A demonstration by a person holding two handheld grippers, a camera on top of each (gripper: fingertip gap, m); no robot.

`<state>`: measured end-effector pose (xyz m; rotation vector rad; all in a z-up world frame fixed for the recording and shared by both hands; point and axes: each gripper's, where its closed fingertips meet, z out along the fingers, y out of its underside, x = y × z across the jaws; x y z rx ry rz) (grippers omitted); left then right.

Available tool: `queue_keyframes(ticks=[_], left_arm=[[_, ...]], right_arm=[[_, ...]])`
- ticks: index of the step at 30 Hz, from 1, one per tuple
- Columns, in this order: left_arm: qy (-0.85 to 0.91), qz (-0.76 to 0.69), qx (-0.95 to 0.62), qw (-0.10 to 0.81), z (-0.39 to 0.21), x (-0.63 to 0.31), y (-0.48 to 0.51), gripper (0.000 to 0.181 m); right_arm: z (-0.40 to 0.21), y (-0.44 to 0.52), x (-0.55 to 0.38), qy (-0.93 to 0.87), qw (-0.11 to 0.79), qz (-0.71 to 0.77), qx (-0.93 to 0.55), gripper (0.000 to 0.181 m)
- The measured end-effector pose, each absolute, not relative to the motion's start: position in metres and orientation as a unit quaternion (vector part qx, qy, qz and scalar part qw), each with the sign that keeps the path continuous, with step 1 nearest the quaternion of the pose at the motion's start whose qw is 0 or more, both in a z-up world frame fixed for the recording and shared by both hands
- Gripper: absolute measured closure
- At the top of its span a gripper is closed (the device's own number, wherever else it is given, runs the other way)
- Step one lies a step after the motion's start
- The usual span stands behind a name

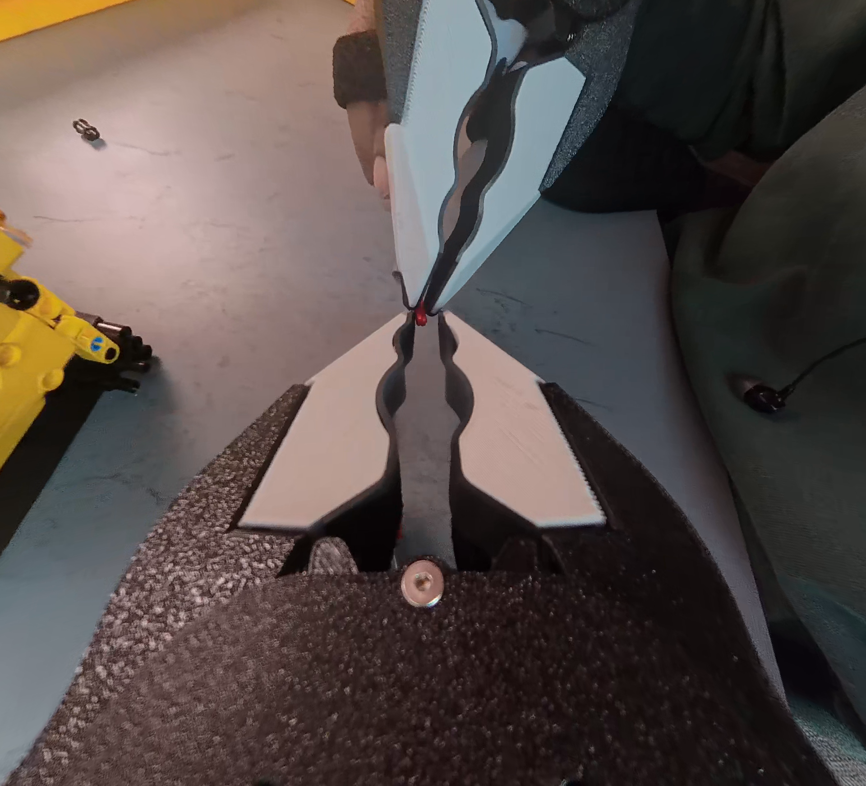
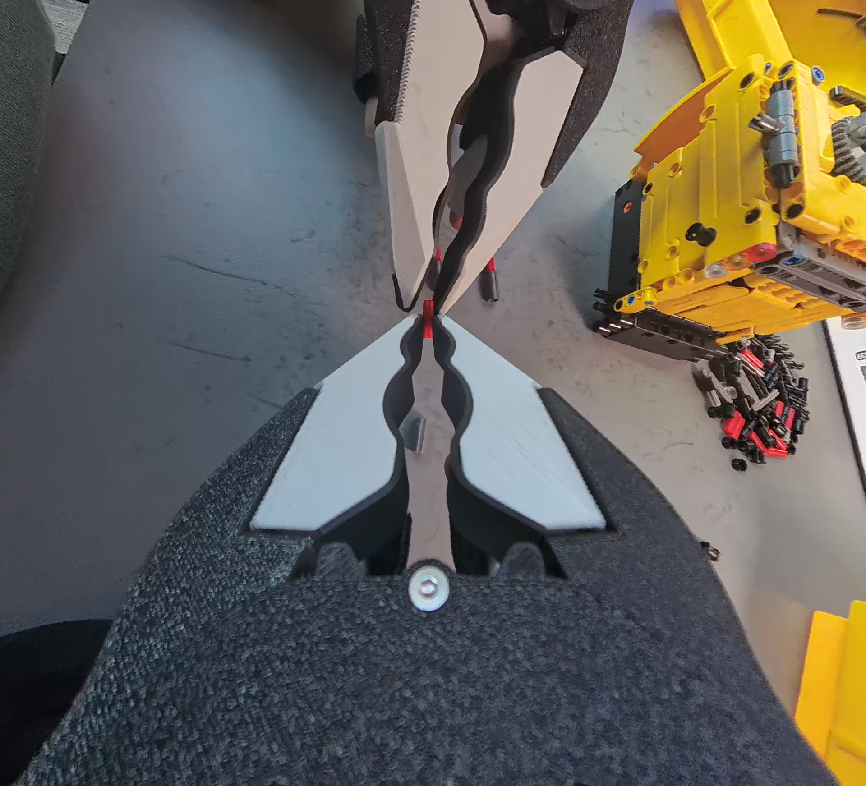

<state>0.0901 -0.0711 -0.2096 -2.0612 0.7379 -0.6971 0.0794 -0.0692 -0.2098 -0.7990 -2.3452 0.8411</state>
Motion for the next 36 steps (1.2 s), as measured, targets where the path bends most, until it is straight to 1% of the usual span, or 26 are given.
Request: queue_keyframes(ticks=[7, 15, 18, 20, 24, 27, 30, 36], left_arm=[[0.273, -0.311, -0.815, 0.405, -0.205, 0.091, -0.072, 0.177], [0.273, -0.332, -0.802, 0.415, -0.198, 0.091, -0.074, 0.178], [0.287, -0.292, -0.808, 0.424, -0.202, 0.085, -0.072, 0.178], [0.291, -0.282, -0.808, 0.427, -0.203, 0.084, -0.071, 0.178], [0.309, -0.257, -0.813, 0.421, -0.208, 0.086, -0.072, 0.178], [0.320, -0.236, -0.818, 0.416, -0.214, 0.086, -0.071, 0.178], [0.326, -0.222, -0.821, 0.413, -0.217, 0.088, -0.070, 0.178], [0.332, -0.209, -0.829, 0.398, -0.224, 0.093, -0.070, 0.178]], right_arm=[[-0.205, -0.072, 0.081, -0.866, 0.270, 0.313, -0.283, 0.178], [-0.196, -0.075, 0.082, -0.857, 0.281, 0.337, -0.269, 0.177], [-0.196, -0.063, 0.088, -0.858, 0.262, 0.331, -0.293, 0.163], [-0.203, -0.049, 0.096, -0.862, 0.237, 0.313, -0.320, 0.163], [-0.227, -0.031, 0.111, -0.872, 0.186, 0.272, -0.362, 0.164], [-0.237, -0.027, 0.113, -0.873, 0.171, 0.264, -0.372, 0.167], [-0.242, -0.031, 0.112, -0.874, 0.159, 0.270, -0.371, 0.174], [-0.242, -0.045, 0.104, -0.873, 0.165, 0.303, -0.346, 0.175]])
